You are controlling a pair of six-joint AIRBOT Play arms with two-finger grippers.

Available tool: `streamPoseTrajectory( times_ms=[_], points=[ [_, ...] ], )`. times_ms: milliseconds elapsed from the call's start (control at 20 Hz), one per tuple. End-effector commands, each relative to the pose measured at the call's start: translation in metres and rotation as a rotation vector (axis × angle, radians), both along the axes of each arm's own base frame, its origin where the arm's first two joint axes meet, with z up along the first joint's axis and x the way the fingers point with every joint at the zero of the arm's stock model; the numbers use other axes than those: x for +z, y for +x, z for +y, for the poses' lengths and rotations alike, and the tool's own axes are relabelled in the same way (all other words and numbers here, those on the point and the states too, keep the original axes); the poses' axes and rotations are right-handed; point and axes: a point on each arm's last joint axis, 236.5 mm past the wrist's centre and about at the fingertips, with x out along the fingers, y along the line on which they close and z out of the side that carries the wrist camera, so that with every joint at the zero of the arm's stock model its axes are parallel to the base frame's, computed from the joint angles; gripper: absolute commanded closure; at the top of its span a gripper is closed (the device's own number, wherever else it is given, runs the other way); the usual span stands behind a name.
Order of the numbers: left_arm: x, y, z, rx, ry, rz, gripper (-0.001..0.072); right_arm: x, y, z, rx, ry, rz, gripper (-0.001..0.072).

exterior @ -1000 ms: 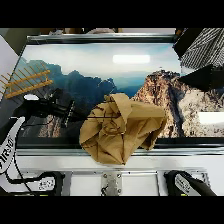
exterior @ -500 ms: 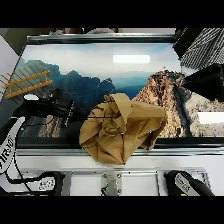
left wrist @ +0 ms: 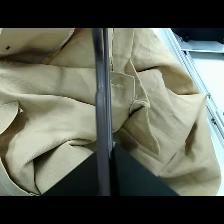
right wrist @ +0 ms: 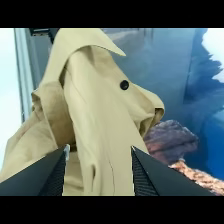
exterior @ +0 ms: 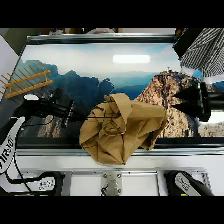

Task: Fold the clothes and pants, and hang the long-sleeved shirts on hangers.

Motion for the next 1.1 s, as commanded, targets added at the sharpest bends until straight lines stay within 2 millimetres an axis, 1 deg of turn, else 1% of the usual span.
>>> streamPoseTrajectory(
  times_ms=[0, 150, 250, 350, 500, 800, 900, 1050],
  points=[
    [0.000, 0.000, 0.000, 0.001, 0.001, 0.001, 0.0690, -0.027, 0.003, -0.001, -0.029, 0.083, -0.069, 0.0268],
    [0.000, 0.000, 0.000, 0.001, 0.000, 0.001, 0.0690, -0.044, 0.003, 0.000, -0.049, 0.091, -0.062, 0.0269],
    [0.000, 0.000, 0.000, 0.001, 0.000, 0.001, 0.0690, -0.051, 0.008, 0.001, -0.069, 0.085, -0.058, 0.0268],
    [0.000, 0.000, 0.000, 0.001, 0.001, 0.001, 0.0690, -0.054, 0.010, 0.008, -0.060, 0.073, -0.072, 0.0268],
    [0.000, 0.000, 0.000, 0.001, 0.000, 0.001, 0.0690, -0.057, 0.004, 0.031, 0.018, 0.077, -0.065, 0.0268],
    [0.000, 0.000, 0.000, 0.001, 0.000, 0.001, 0.0690, -0.071, -0.006, 0.071, 0.158, 0.123, 0.013, 0.0268],
    [0.000, 0.000, 0.000, 0.001, 0.000, 0.001, 0.0690, -0.070, -0.007, 0.085, 0.188, 0.162, 0.031, 0.0268],
    [0.000, 0.000, 0.000, 0.001, 0.000, 0.001, 0.0690, -0.078, -0.005, 0.099, 0.206, 0.159, 0.053, 0.0268]
  ],
)
